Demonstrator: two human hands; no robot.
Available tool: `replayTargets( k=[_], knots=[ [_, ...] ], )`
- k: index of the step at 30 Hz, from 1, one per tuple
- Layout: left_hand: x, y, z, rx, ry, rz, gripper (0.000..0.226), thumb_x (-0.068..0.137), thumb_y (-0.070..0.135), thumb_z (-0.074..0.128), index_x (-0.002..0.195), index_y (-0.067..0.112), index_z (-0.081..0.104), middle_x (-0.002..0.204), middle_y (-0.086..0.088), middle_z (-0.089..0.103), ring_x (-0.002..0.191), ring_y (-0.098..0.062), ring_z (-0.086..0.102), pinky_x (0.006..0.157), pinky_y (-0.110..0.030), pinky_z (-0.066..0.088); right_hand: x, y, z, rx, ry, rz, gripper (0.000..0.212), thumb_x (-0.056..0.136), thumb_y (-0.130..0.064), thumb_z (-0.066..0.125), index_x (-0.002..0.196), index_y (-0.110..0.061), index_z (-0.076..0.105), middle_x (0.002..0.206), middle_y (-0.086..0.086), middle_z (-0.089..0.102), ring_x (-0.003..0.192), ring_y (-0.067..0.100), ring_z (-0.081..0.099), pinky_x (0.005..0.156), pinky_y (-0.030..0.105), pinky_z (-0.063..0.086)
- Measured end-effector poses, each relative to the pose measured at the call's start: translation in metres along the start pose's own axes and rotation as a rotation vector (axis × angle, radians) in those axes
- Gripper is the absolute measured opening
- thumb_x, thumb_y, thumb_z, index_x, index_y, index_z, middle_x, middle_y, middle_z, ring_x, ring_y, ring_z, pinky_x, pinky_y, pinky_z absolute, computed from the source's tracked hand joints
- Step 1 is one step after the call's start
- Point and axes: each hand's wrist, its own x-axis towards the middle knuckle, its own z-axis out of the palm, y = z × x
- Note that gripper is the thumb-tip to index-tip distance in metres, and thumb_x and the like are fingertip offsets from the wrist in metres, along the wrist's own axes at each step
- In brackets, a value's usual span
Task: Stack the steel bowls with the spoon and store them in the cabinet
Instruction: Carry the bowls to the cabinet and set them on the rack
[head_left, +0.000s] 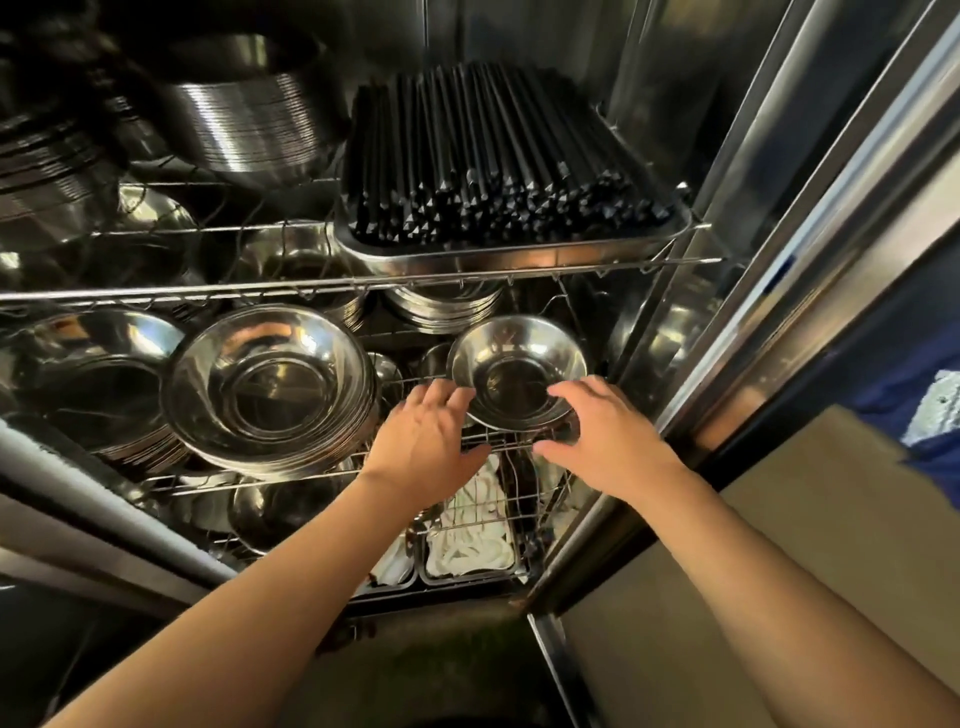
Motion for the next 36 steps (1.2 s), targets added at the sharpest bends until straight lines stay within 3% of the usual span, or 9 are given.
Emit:
replayTargets(
  k=[3, 5, 7, 11, 16, 28, 32, 36],
  knots=[
    [0.016, 0.004, 0.006, 0.021, -0.041, 0.012, 0.092, 0.080, 0.072, 0.055, 0.152, 0.022, 0.028, 0.153, -0.007, 0.038, 0.142, -0.030, 0.032, 0.115, -0.046, 0.034, 0.008, -0.004, -0.001, 0.017, -0.063, 0.128, 0.110, 0.071, -0.058, 0.080, 0.156, -0.028, 0.018, 0.165, 0.005, 0.011, 0.151, 0.026, 0.014, 0.114, 0.050, 0.030],
    [0.023, 0.007, 0.011, -0.002, -0.081, 0.000, 0.101, 0.076, 0.078, 0.053, 0.154, 0.022, 0.023, 0.158, -0.009, 0.031, 0.147, -0.034, 0.023, 0.119, -0.050, 0.028, 0.015, -0.006, 0.003, 0.030, -0.105, 0.192, 0.124, 0.067, -0.058, 0.083, 0.158, -0.028, 0.005, 0.167, 0.006, -0.009, 0.154, 0.027, -0.002, 0.118, 0.052, 0.022],
    [0.028, 0.010, 0.014, -0.029, -0.118, -0.016, 0.106, 0.073, 0.083, 0.050, 0.155, 0.023, 0.021, 0.161, -0.010, 0.027, 0.149, -0.035, 0.019, 0.120, -0.052, 0.025, 0.023, -0.006, 0.005, 0.055, -0.107, 0.241, 0.131, 0.065, -0.053, 0.087, 0.159, -0.025, 0.000, 0.166, 0.011, -0.015, 0.153, 0.029, -0.006, 0.118, 0.052, 0.021],
    [0.032, 0.012, 0.021, -0.056, -0.118, -0.064, 0.103, 0.074, 0.084, 0.048, 0.153, 0.024, 0.024, 0.159, -0.008, 0.031, 0.148, -0.032, 0.023, 0.119, -0.050, 0.028, 0.035, -0.002, 0.007, 0.074, -0.098, 0.317, 0.134, 0.061, -0.044, 0.092, 0.158, -0.022, 0.002, 0.166, 0.018, -0.003, 0.153, 0.034, 0.008, 0.117, 0.050, 0.026],
    [0.029, 0.006, 0.024, -0.067, -0.073, -0.078, 0.096, 0.077, 0.081, 0.050, 0.150, 0.020, 0.031, 0.152, -0.010, 0.044, 0.145, -0.031, 0.032, 0.119, -0.045, 0.030, 0.039, 0.004, 0.010, 0.101, -0.119, 0.272, 0.120, 0.062, -0.045, 0.091, 0.155, -0.017, 0.020, 0.163, 0.015, 0.022, 0.153, 0.030, 0.013, 0.115, 0.049, 0.031],
    [-0.014, -0.021, 0.018, -0.087, -0.038, -0.181, 0.090, 0.078, 0.077, 0.054, 0.145, 0.018, 0.039, 0.147, -0.008, 0.048, 0.142, -0.029, 0.036, 0.112, -0.044, 0.041, 0.033, -0.022, 0.026, 0.084, -0.184, 0.136, 0.113, 0.065, -0.052, 0.086, 0.154, -0.016, 0.026, 0.165, 0.008, 0.019, 0.153, 0.021, 0.010, 0.117, 0.045, 0.026],
    [-0.023, -0.025, 0.017, -0.106, -0.028, -0.204, 0.086, 0.082, 0.072, 0.056, 0.147, 0.019, 0.038, 0.149, -0.007, 0.047, 0.143, -0.028, 0.035, 0.112, -0.044, 0.040, 0.033, -0.031, 0.029, 0.077, -0.197, 0.123, 0.106, 0.066, -0.053, 0.084, 0.152, -0.019, 0.030, 0.162, 0.005, 0.026, 0.150, 0.023, 0.019, 0.114, 0.047, 0.031],
    [-0.030, -0.023, 0.020, -0.109, 0.018, -0.219, 0.080, 0.086, 0.065, 0.057, 0.148, 0.018, 0.039, 0.146, -0.006, 0.048, 0.136, -0.028, 0.041, 0.111, -0.039, 0.039, 0.032, -0.032, 0.029, 0.044, -0.219, 0.122, 0.118, 0.068, -0.051, 0.085, 0.158, -0.014, 0.017, 0.165, 0.008, 0.017, 0.151, 0.025, 0.020, 0.116, 0.044, 0.029]
  ],
)
